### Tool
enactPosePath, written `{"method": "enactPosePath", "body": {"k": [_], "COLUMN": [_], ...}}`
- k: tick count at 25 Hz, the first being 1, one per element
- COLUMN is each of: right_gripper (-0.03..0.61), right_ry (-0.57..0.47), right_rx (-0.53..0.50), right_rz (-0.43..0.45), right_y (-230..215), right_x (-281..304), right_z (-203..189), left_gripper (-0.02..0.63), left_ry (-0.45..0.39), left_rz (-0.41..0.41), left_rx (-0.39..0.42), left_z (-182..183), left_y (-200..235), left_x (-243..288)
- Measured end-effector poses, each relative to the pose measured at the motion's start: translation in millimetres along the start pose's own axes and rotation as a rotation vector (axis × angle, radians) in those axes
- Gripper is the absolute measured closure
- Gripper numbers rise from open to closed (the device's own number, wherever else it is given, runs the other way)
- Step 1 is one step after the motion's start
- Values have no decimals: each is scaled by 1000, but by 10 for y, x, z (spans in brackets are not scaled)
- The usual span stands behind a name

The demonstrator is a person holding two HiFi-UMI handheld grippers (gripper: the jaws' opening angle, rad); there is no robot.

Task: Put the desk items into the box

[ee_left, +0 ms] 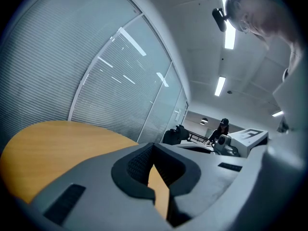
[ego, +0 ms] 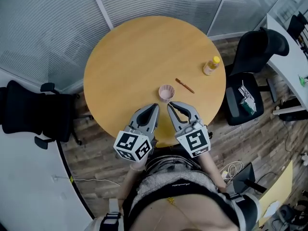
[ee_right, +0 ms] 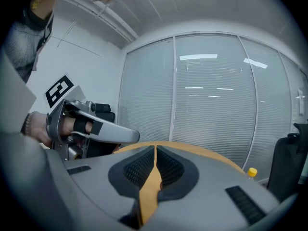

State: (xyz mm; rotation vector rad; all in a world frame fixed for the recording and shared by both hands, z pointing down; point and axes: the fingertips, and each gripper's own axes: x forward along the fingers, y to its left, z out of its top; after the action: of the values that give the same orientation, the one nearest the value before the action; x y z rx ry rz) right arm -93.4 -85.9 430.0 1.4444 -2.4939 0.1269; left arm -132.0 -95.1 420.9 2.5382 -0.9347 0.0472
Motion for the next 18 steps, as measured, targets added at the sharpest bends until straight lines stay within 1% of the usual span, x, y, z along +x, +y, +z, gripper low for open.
{"method": "enactPosePath", "body": {"k": [3,6,18], "right_gripper": [551,551,551], "right_ry": [12,21,11], "right_rx": [-1,-1,-39], "right_rz": [-16,-13,65], "right_y": [4,-25,-388], "right_x": [-20,-12,1], "right_z": [-19,-28,66], "left_gripper": [612,612,612], "left_ry": [6,-1,-15], "left_rz": [-11,-5,42], "left_rx": [-7,-20,-26], "left_z": [-31,-37,48], "left_y": [-8,-7,-138], "left_x": [-17,-14,373]}}
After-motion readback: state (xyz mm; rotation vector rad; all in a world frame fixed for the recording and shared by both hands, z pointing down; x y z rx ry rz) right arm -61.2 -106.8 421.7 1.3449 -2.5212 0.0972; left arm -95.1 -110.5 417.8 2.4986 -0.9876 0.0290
